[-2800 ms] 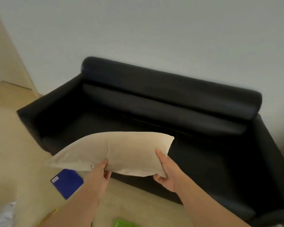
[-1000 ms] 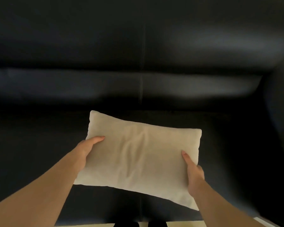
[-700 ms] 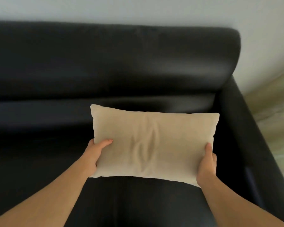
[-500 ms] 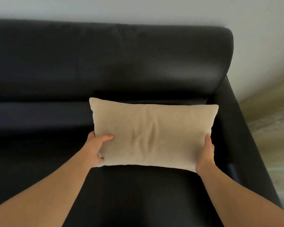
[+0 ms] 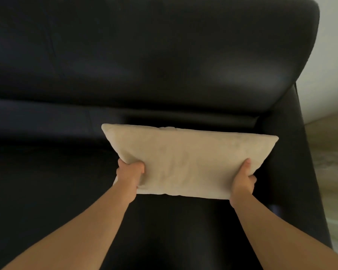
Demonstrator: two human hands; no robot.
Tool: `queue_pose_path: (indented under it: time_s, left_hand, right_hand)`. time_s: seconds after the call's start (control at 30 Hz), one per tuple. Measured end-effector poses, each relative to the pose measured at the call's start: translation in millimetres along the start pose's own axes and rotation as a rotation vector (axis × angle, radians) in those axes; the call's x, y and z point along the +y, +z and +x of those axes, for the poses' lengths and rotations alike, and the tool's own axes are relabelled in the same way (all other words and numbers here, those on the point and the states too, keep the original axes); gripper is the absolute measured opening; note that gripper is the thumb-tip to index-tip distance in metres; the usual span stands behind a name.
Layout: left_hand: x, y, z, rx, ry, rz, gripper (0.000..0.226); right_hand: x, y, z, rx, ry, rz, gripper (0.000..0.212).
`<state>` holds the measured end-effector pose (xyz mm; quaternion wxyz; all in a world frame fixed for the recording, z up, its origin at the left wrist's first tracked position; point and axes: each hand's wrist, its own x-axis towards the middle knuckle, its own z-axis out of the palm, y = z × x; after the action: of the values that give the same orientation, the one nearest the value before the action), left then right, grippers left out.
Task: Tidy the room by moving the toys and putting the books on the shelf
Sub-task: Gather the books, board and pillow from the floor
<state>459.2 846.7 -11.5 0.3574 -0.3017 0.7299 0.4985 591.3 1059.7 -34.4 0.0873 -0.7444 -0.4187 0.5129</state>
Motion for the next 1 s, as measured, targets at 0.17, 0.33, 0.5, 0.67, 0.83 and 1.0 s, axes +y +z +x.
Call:
queue_pose_path:
  time_s: [0.17,0.33,0.5,0.67,0.83,1.0]
  left_hand:
    - [-2,-22,1,-0.133,0.052,0.073,0.075]
    - [-8,-74,-25,-0.113,0.195,0.287,0.055]
    - [-24,-158,-71,-0.149,0.467,0.612,0.047]
    - [-58,-282,-107,0.001,0.370,0.415,0.032]
    - [-123,-413,-138,0.226,0.240,0.065,0.013]
    - [-191,-502,-175,0.438,0.151,-0.180,0.017]
  right_hand:
    - [2,0,-14,0.048,0.003,-0.057,0.071]
    - [18,7,-83,-0.068,-0.026,-0.155,0.055]
    - [58,36,-201,-0.588,-0.035,-0.321,0.035]
    - [116,76,-340,-0.815,-0.099,-0.502,0.013]
    - [185,97,-456,-0.980,-0.192,-0.773,0.010]
    - [237,110,-533,-1.130,-0.308,-0.972,0.005]
